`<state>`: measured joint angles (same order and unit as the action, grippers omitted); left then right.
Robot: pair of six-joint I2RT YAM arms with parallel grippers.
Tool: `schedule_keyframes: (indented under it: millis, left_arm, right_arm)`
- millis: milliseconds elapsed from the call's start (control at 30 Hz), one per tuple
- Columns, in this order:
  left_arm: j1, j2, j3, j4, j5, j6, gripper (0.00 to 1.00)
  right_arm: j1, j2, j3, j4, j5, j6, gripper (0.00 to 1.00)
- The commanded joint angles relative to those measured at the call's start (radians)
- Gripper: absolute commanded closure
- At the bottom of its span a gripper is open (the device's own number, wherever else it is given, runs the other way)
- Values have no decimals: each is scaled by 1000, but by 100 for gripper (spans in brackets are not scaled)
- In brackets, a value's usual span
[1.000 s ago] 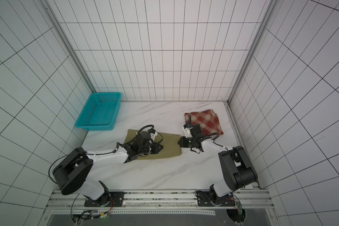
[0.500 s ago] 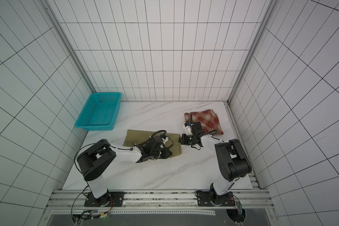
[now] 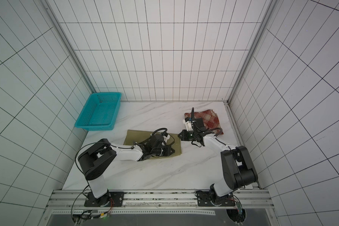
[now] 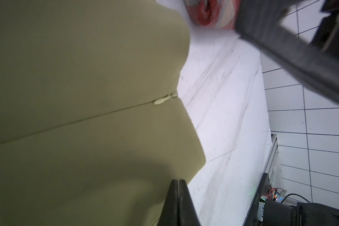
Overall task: Fold and stack skirts
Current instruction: Smooth out the skirt at the center of the table.
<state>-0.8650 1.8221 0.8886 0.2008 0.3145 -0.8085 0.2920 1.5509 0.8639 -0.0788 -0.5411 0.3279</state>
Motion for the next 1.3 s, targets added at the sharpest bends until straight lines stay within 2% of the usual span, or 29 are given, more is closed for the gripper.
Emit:
schedule_keyframes:
  millis: [0, 167, 467, 600, 733, 867, 933, 1100, 1267]
  left_arm:
    - [-5, 17, 27, 24, 17, -14, 100]
    - [-11, 74, 17, 44, 36, -26, 100]
    - [-22, 116, -32, 63, 38, -28, 100]
    - [-25, 82, -44, 70, 33, -28, 100]
    - [-25, 4, -22, 53, 29, -12, 100]
    - [-25, -77, 28, -14, 9, 22, 100]
    - [-23, -97, 53, -57, -7, 43, 100]
    - [-2, -91, 71, -98, -26, 71, 100]
    - [61, -60, 57, -88, 0, 77, 100]
  right_arm:
    - [-10, 60, 79, 1, -23, -19, 100]
    - [-17, 178, 110, 28, -32, -23, 100]
    - [-27, 270, 124, 60, -11, -24, 100]
    - [-30, 258, 123, 46, -7, -29, 100]
    - [-32, 160, 116, 7, -21, -27, 99]
    - [-40, 15, 69, -19, -24, -10, 65]
    - [-46, -36, 36, -26, -28, 0, 52]
    - [-74, -81, -47, -34, -73, 3, 46]
    - [-100, -87, -117, -15, -105, -3, 44]
